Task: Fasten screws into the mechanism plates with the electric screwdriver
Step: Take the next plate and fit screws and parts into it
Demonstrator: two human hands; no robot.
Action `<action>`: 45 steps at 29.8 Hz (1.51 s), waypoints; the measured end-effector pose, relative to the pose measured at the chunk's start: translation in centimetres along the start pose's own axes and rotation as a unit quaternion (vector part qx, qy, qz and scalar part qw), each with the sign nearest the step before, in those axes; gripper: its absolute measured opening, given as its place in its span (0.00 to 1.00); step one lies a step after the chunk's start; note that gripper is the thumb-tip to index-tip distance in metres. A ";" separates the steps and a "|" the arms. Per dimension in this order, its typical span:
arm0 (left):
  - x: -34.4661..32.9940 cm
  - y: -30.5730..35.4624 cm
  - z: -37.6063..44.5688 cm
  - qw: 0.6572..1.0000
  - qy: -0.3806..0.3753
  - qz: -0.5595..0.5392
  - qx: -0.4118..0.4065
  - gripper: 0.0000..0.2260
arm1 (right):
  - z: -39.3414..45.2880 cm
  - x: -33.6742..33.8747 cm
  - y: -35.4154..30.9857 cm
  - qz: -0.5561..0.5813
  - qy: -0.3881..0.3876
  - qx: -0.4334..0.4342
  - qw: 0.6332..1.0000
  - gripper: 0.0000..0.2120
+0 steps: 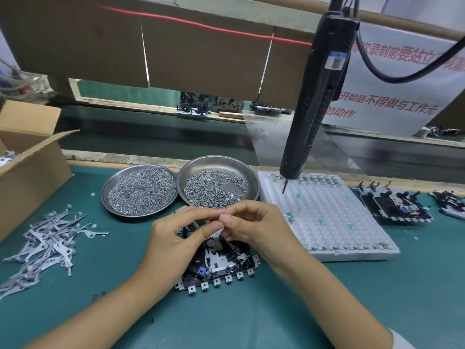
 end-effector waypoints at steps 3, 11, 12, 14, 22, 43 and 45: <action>0.0 -0.1 0.0 1.000 0.000 0.011 -0.010 0.07 | 0.0 0.2 -0.7 -0.031 -0.006 0.012 0.999 0.04; 0.8 -1.3 0.1 0.997 0.043 -0.023 0.065 0.06 | 0.3 6.4 -3.9 -0.263 0.104 0.031 0.959 0.09; 0.8 -1.4 0.2 0.996 0.047 -0.029 0.071 0.06 | 0.3 7.9 -4.2 -0.306 0.134 0.031 0.942 0.08; 0.9 -1.5 0.3 0.994 0.056 -0.040 0.079 0.05 | 0.2 10.9 -4.6 -0.407 0.196 0.040 0.891 0.06; 0.8 -1.4 0.3 0.993 0.067 -0.045 0.085 0.05 | 1.9 14.4 -4.8 -0.551 0.200 0.061 0.808 0.11; 0.7 -1.6 0.4 0.995 0.052 -0.041 0.078 0.05 | 0.3 9.2 -4.0 -0.654 0.011 0.029 0.756 0.12; 0.8 -1.6 0.4 0.995 0.050 -0.037 0.077 0.06 | 0.0 8.7 -4.8 -0.580 0.027 0.055 0.812 0.10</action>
Point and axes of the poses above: each hand's wrist, its own z-axis towards the middle knuckle, its own x-axis out of the back of the hand, y = z × x, the point moved 6 cm from there along z, towards the middle knuckle, and after that the axes turned 6 degrees about x, right-handed, at the moved point
